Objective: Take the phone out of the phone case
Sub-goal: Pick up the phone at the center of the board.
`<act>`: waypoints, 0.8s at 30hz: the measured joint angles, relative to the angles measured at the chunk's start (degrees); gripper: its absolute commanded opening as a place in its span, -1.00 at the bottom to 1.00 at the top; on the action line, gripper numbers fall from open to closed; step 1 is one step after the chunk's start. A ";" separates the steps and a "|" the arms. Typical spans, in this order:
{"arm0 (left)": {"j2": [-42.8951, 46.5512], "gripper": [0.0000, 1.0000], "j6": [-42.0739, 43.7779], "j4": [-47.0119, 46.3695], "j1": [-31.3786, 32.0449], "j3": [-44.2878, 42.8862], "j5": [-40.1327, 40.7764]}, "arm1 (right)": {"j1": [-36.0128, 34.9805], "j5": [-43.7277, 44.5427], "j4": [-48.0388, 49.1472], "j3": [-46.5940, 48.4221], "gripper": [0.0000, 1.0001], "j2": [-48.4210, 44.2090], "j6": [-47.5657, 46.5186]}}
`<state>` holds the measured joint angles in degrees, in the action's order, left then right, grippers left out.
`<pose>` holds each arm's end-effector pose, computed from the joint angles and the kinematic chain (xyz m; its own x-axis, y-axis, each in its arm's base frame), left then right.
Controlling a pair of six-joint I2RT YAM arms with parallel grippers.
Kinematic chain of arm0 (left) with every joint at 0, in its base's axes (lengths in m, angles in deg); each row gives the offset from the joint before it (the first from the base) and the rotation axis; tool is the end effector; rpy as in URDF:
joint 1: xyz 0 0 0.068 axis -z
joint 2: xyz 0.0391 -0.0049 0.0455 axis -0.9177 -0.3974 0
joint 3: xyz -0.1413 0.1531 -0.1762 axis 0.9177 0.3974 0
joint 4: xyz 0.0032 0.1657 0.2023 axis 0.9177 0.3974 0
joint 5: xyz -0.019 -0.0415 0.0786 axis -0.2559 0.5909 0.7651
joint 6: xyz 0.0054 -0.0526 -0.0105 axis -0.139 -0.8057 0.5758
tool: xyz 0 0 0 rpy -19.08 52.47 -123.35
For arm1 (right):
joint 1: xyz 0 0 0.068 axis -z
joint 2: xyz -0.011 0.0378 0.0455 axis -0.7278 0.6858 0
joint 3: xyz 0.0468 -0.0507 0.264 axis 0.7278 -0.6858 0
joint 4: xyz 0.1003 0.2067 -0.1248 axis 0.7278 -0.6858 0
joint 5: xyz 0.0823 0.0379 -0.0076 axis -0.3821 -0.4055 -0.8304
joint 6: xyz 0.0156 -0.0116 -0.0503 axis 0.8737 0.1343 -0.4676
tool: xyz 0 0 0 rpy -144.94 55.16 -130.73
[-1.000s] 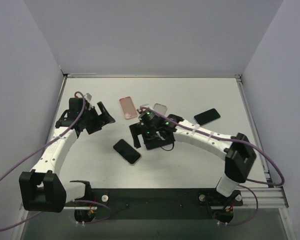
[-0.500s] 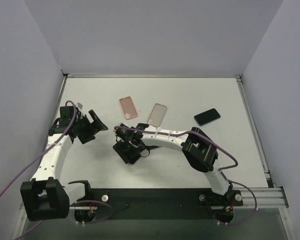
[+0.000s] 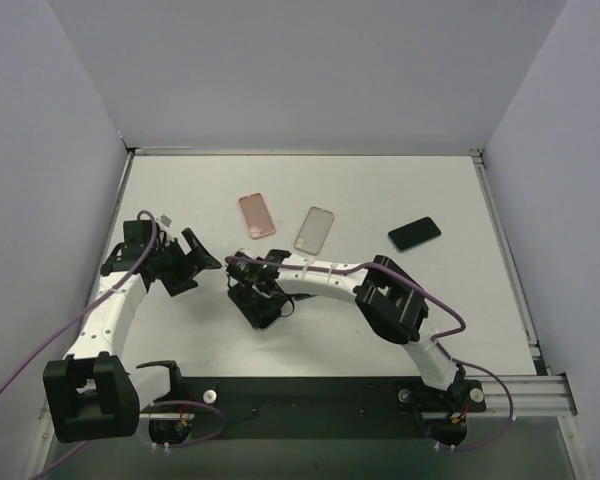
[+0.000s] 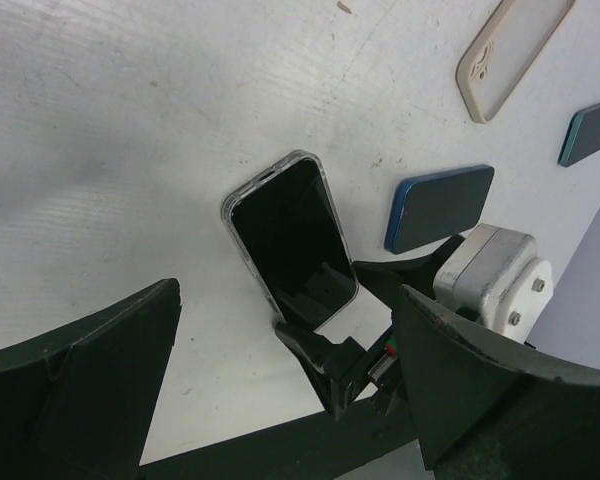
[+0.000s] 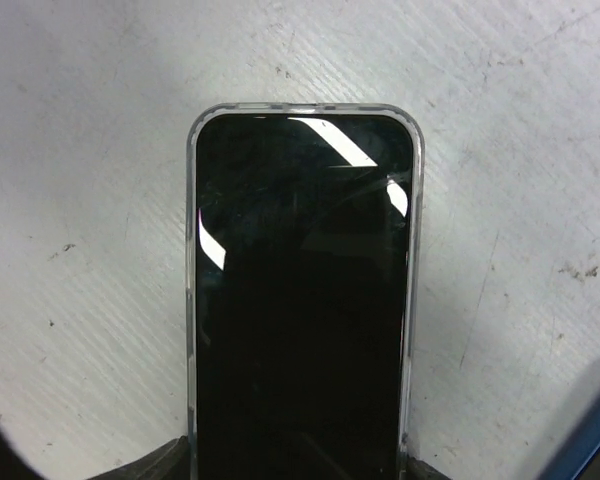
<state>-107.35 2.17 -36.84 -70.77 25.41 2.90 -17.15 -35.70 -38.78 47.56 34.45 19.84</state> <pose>0.2217 0.0018 0.2389 -0.7807 -0.5514 -0.2942 -0.3109 0.7510 -0.5825 0.2024 0.4161 0.1677 -0.6428 -0.6056 -0.4691 -0.7446 0.6378 0.1969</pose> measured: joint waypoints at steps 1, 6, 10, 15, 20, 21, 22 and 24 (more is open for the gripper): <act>-0.02 0.93 -0.17 -0.22 -0.02 0.52 -0.37 | 0.15 -0.15 -0.13 0.00 -0.95 -0.04 0.59; 0.04 0.92 -2.58 -2.29 -0.07 4.11 -2.71 | 0.74 -0.28 2.01 -2.32 -1.00 -1.53 4.35; 1.25 0.89 -7.41 -7.98 -0.04 9.92 -7.48 | 3.58 -6.29 9.16 -10.82 -1.00 -7.23 10.93; 3.65 0.87 -13.33 -16.41 0.15 16.26 -13.60 | 9.77 -13.51 19.98 -21.11 -1.00 -14.27 21.88; 3.69 0.81 -16.92 -21.35 3.02 17.73 -15.91 | 12.59 -17.29 28.83 -22.99 -1.00 -15.19 30.32; 3.69 0.78 -17.57 -22.49 4.07 17.88 -16.09 | 12.48 -18.05 30.03 -23.12 -1.00 -15.19 31.47; 3.69 0.76 -18.36 -23.67 5.22 18.05 -16.13 | 12.39 -19.12 31.80 -23.45 -1.00 -15.19 33.11; 3.89 0.72 -19.96 -26.40 7.34 19.04 -16.22 | 12.39 -21.09 35.65 -24.61 -1.00 -15.13 36.54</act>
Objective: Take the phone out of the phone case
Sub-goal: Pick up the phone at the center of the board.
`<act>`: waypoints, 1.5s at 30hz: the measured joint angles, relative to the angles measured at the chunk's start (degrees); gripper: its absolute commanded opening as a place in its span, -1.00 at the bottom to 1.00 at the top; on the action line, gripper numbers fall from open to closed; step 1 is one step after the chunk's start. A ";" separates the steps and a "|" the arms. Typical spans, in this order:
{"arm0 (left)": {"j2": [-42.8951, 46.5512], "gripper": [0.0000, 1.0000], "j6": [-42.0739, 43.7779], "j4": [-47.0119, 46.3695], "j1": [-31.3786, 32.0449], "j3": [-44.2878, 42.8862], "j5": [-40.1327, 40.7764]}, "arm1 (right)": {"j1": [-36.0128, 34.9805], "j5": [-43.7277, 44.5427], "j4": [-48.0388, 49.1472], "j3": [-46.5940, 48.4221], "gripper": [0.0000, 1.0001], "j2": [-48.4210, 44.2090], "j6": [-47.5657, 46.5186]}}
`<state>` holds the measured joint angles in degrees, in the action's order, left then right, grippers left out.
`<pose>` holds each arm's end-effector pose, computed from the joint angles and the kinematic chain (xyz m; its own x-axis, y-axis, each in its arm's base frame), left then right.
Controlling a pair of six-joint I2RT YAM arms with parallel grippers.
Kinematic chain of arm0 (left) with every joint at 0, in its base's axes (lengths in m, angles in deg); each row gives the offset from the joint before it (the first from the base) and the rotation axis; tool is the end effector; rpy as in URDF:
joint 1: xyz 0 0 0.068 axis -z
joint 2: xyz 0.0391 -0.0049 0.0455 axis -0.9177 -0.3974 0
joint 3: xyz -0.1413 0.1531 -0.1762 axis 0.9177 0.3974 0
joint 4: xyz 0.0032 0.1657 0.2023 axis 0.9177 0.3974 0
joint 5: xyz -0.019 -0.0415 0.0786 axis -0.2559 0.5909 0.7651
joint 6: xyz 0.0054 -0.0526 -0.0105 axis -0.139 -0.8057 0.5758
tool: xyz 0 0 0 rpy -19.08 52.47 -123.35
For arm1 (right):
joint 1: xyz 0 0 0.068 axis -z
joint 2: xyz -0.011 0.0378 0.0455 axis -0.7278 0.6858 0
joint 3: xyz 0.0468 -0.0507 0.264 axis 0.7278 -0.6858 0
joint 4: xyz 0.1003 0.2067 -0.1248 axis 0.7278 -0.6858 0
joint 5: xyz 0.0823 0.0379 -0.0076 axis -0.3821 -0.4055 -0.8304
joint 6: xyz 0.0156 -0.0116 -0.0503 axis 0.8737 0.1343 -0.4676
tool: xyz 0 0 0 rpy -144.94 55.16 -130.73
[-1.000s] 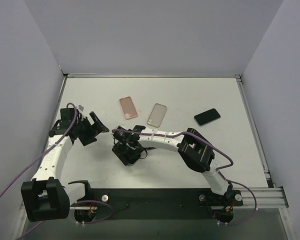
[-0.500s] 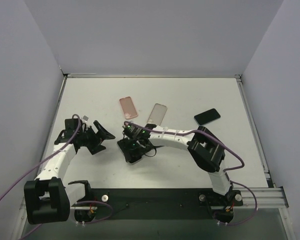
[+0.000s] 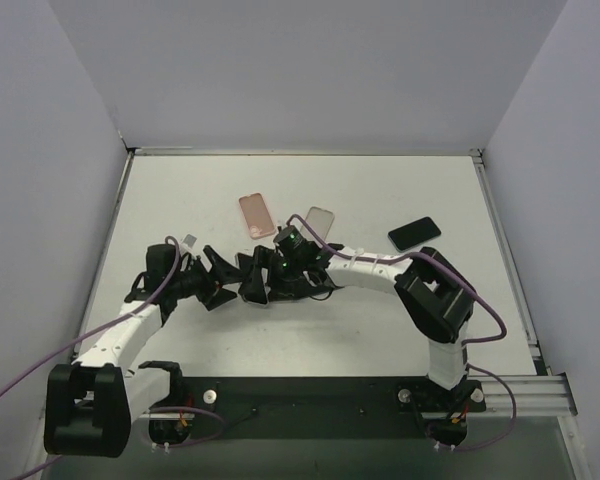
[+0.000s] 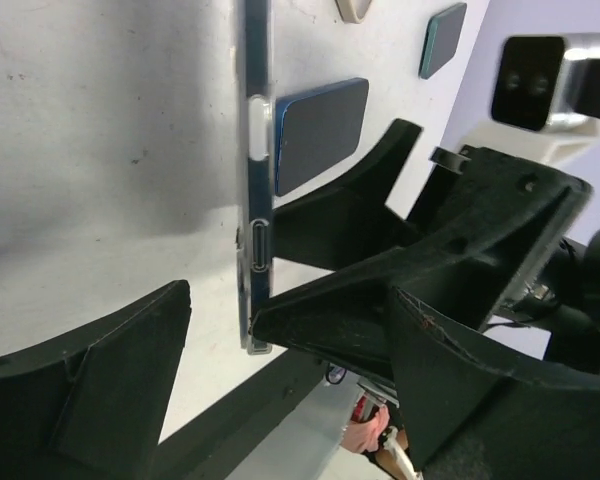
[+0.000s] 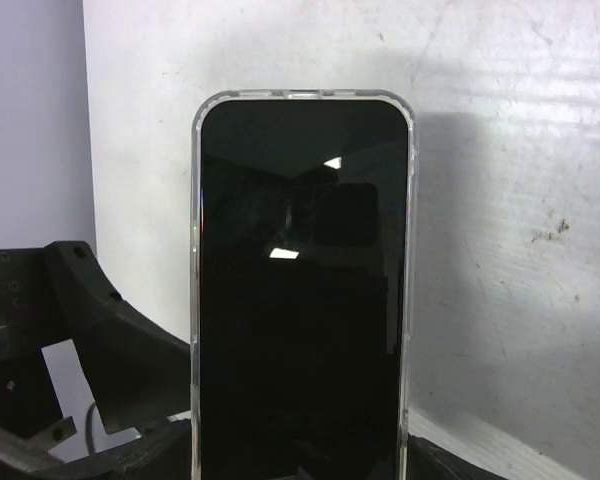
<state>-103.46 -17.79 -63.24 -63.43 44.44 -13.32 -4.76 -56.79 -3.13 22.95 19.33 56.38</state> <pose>0.2002 -0.0340 0.1834 -0.8221 -0.5643 -0.0758 -0.2529 0.4813 -0.8393 0.2495 0.3363 0.1949 -0.9533 0.0002 -0.3020 -0.2564 0.5278 0.8097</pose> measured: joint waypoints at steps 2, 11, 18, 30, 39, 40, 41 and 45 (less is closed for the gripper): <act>0.87 0.66 -1.29 -2.58 1.31 1.25 0.74 | 0.02 -1.64 2.86 -1.84 -1.00 0.33 3.80; 4.44 0.45 3.74 0.44 6.73 -1.62 10.97 | 0.26 -5.18 10.43 -5.14 -1.00 2.49 15.06; 6.93 0.84 5.42 1.90 7.78 -2.60 14.43 | 1.51 -7.08 18.75 -8.46 -1.00 2.51 23.34; 12.92 0.61 3.67 1.57 9.35 0.31 15.87 | 3.50 -7.69 23.96 -10.25 -1.00 2.51 28.55; 17.64 0.38 3.28 2.19 11.13 1.51 18.14 | 4.42 -7.72 28.22 -11.74 -1.00 3.04 31.34; 17.53 0.36 3.34 2.21 11.28 1.53 18.49 | 4.44 -7.72 28.41 -11.80 -1.00 3.04 31.45; 17.22 0.34 3.43 2.21 11.39 1.53 18.73 | 4.46 -7.72 28.52 -11.85 -1.00 3.04 31.54; 14.08 0.26 3.85 2.14 11.45 1.53 19.32 | 4.55 -7.72 28.68 -11.85 -1.00 3.04 31.95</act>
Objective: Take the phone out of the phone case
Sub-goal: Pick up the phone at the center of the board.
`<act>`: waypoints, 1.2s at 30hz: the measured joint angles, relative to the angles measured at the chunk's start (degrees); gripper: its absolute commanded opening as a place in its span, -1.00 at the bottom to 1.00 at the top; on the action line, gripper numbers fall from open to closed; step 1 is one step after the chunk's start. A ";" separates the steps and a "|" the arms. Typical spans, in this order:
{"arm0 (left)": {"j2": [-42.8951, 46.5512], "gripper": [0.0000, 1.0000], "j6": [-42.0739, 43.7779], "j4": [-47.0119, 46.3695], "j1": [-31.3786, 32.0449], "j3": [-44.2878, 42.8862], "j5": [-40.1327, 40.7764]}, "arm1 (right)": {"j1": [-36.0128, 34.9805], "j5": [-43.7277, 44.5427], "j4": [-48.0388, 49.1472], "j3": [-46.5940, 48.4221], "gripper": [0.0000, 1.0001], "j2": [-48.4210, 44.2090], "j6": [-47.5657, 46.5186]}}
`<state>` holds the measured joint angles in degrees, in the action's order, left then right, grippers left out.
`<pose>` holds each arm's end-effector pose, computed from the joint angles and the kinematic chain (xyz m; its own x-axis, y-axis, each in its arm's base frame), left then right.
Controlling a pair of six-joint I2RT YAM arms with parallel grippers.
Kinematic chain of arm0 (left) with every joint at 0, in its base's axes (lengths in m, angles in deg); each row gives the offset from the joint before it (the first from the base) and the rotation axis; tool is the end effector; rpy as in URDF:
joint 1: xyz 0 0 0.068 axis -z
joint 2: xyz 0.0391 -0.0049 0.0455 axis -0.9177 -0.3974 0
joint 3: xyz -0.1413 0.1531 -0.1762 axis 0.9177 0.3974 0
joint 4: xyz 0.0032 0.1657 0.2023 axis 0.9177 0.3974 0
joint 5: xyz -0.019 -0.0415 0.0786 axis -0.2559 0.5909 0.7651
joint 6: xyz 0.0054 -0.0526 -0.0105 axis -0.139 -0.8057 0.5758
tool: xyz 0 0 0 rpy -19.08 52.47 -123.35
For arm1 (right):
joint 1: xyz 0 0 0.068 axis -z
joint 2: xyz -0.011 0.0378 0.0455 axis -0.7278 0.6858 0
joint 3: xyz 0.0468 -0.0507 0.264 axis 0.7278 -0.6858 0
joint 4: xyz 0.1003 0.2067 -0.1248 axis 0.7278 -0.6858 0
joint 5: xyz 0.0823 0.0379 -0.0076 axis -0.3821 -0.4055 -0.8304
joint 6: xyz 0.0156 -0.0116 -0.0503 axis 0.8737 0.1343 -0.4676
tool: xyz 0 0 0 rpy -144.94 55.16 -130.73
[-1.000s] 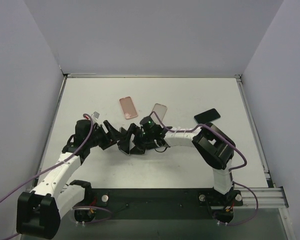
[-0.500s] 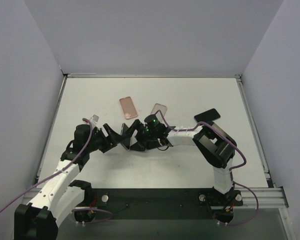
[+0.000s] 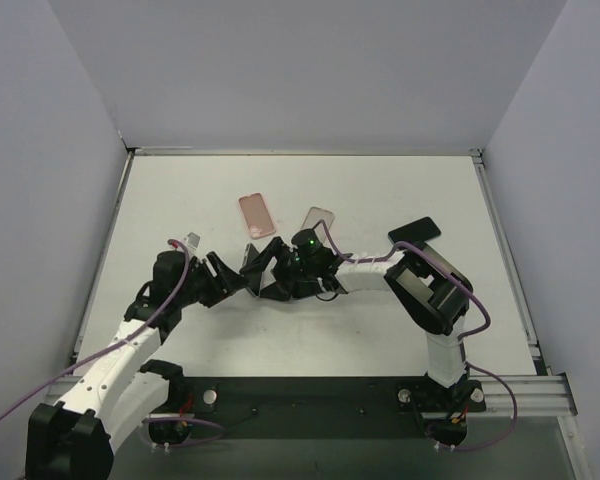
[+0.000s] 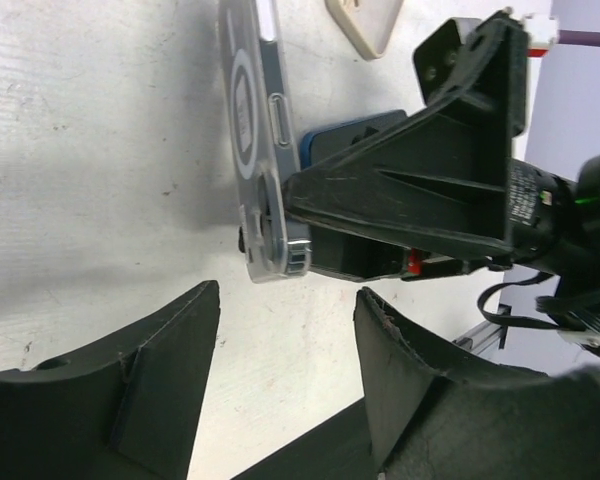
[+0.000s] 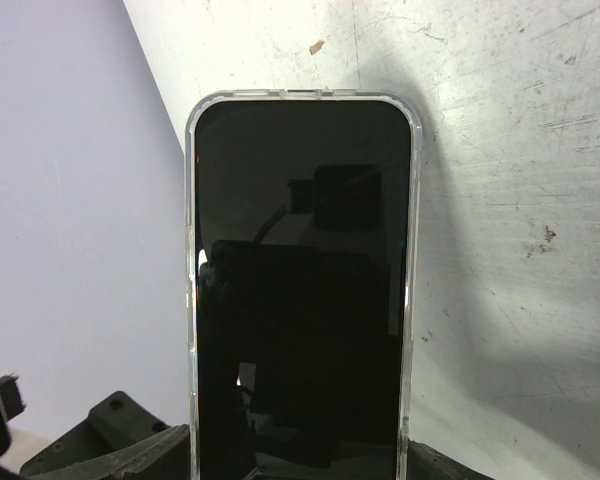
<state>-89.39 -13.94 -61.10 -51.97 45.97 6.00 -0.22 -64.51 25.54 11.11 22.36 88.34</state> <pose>0.1709 -0.0576 0.2100 -0.7478 -0.5315 -0.3978 -0.0664 0.6560 -0.7518 0.2629 0.3085 0.1594 -0.9712 0.2066 0.1190 0.1713 0.2574 0.9510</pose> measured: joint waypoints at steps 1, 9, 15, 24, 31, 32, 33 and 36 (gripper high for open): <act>-0.94 0.24 0.20 0.00 0.04 0.00 0.20 | 0.00 0.02 0.04 0.00 -1.00 0.00 0.09; -6.51 0.04 1.36 -0.79 0.31 -0.39 1.22 | 0.02 0.11 0.74 -0.35 -1.00 0.00 0.35; -7.02 0.21 1.33 -1.81 0.44 -0.76 1.31 | 0.13 0.26 1.20 -0.61 -1.00 0.00 0.37; -6.93 -0.07 1.09 -2.64 0.48 -0.81 1.66 | 0.13 0.26 1.25 -0.63 -1.00 0.00 0.35; -7.61 0.13 0.72 -3.69 0.52 -0.98 1.75 | 0.13 0.24 1.20 -0.63 -1.00 0.00 0.20; -7.78 0.11 0.70 -3.85 0.52 -1.07 1.73 | 0.13 0.22 1.20 -0.63 -1.00 0.00 0.20; -7.91 0.02 0.68 -4.02 0.52 -1.11 1.73 | 0.13 0.24 1.20 -0.63 -1.00 0.00 0.20; -8.44 -0.38 0.28 -4.83 0.52 -1.14 1.62 | 0.13 0.20 1.16 -0.63 -1.00 0.00 -0.09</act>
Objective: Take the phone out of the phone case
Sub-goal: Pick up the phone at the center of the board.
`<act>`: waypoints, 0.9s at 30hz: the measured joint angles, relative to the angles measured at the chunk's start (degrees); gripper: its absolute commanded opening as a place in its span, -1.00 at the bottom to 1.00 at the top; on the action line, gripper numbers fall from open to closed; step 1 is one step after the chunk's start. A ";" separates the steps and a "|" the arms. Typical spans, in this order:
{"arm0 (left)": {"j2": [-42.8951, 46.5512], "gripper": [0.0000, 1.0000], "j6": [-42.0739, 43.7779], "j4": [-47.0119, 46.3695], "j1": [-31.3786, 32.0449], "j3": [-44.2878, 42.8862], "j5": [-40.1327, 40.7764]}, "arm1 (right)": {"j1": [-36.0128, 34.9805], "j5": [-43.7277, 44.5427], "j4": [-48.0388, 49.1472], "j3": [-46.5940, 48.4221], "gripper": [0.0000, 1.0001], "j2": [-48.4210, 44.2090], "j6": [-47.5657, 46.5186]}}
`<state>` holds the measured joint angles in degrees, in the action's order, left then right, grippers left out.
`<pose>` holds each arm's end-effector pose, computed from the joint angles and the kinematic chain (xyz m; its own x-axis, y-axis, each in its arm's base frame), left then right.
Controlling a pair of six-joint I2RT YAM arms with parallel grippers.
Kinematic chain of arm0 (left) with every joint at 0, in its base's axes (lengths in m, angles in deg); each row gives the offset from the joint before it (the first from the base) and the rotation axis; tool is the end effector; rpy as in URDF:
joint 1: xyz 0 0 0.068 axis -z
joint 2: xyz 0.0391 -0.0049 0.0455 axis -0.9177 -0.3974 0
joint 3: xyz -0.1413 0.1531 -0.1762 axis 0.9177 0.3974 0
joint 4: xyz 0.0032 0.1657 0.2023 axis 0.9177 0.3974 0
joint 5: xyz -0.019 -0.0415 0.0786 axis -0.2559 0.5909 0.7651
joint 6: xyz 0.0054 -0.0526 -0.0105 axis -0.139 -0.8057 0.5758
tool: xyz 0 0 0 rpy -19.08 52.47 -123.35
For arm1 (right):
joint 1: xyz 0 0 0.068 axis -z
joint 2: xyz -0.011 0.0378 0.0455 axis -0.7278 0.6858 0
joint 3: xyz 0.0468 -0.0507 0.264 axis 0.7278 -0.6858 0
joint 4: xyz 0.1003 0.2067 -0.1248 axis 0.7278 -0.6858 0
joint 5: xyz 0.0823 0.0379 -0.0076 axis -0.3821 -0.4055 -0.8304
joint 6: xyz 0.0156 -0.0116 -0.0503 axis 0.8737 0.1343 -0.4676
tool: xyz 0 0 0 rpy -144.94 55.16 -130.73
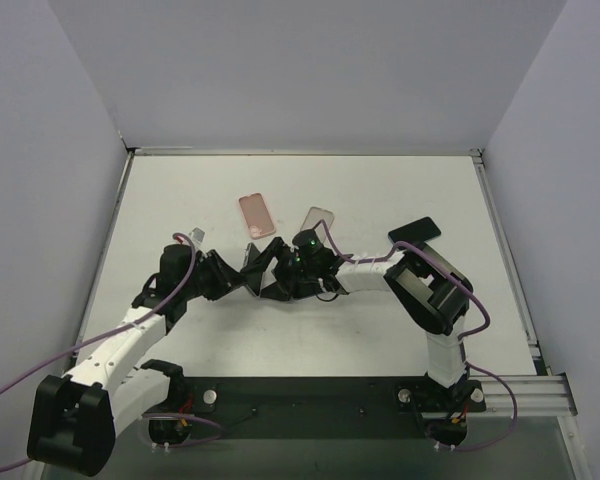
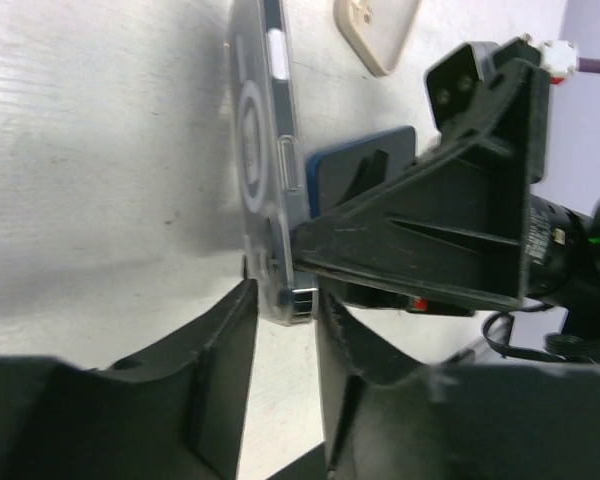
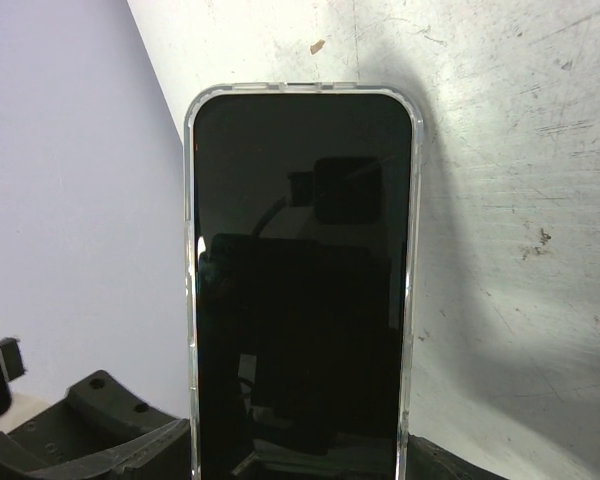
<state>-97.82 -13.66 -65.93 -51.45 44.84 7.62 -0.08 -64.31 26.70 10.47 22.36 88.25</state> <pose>0.1911 -0.0637 0.1987 -0.7556 -0.5282 -0.3875 -0.0997 0.6774 -0.7288 0.2628 0.3067 0.1581 -0.9710 0.2111 0.1119 0.1645 0.2512 0.9538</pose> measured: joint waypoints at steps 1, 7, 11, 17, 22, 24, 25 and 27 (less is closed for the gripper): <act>-0.24 -0.54 -0.24 -0.17 0.00 -0.04 -0.20 | 0.02 0.00 -0.02 0.00 -1.00 0.00 -0.13; -0.66 -1.00 0.11 0.22 0.17 -0.83 -0.94 | 0.11 0.02 -0.52 0.00 -1.00 0.00 -1.46; -1.46 -1.00 0.61 1.90 0.15 -2.29 -0.94 | 0.26 -0.26 0.20 -0.11 -0.06 0.00 -1.16; -4.55 -1.00 0.61 7.65 -0.96 -8.74 -2.69 | 1.70 -2.45 3.93 -0.39 0.33 -0.15 0.28; -6.84 -1.00 -1.16 10.03 -2.58 -13.03 -9.22 | 3.08 -2.67 3.76 -2.62 0.47 -4.70 0.04; -6.93 -1.00 -2.29 9.68 -3.13 -13.49 -12.48 | 3.54 -2.56 3.39 -4.24 0.49 -7.43 0.00; -6.88 -1.00 -2.80 9.66 -3.43 -13.51 -12.63 | 3.85 -2.69 2.95 -5.03 0.50 -8.76 -0.87; -6.91 -1.00 -4.70 10.40 -6.56 -13.49 -12.87 | 5.38 -2.43 3.41 -6.80 0.53 -11.13 -1.29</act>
<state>-104.73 -18.36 -55.53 -58.01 31.35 -5.26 5.29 -66.74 30.11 3.68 11.24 86.96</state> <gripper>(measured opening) 0.109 0.747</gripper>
